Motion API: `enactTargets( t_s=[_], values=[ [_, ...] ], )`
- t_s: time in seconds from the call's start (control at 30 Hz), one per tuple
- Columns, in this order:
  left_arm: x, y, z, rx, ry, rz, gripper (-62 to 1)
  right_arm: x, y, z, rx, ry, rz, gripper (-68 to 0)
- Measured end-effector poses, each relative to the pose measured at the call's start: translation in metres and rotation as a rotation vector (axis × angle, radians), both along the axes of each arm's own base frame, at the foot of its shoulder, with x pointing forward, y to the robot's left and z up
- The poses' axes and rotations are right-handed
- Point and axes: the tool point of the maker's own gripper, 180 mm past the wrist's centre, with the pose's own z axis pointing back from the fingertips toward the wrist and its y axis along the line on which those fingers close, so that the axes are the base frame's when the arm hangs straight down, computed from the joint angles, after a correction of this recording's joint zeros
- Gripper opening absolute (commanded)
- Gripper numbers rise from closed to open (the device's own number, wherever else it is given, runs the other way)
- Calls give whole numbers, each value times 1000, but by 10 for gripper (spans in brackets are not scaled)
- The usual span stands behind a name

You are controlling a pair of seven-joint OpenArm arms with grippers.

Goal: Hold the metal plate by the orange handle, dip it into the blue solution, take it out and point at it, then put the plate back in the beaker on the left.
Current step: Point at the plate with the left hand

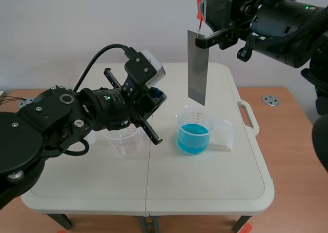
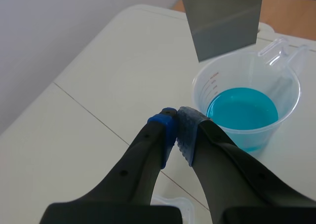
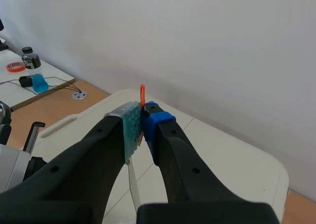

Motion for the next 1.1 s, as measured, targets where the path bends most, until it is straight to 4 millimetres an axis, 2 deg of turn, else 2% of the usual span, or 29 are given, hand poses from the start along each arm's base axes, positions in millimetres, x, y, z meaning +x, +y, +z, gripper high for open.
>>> enactTargets(
  t_s=[0.17,0.8,1.1],
  values=[
    [3,-2,7,-17,-23,-7,-597,0,0,0,-1,2,0,-662],
    [3,-1,5,-11,-17,-5,-597,0,0,0,-2,2,0,-662],
    [-4,-2,-4,14,23,-26,-597,0,0,-2,-6,9,-1,-662]
  ],
)
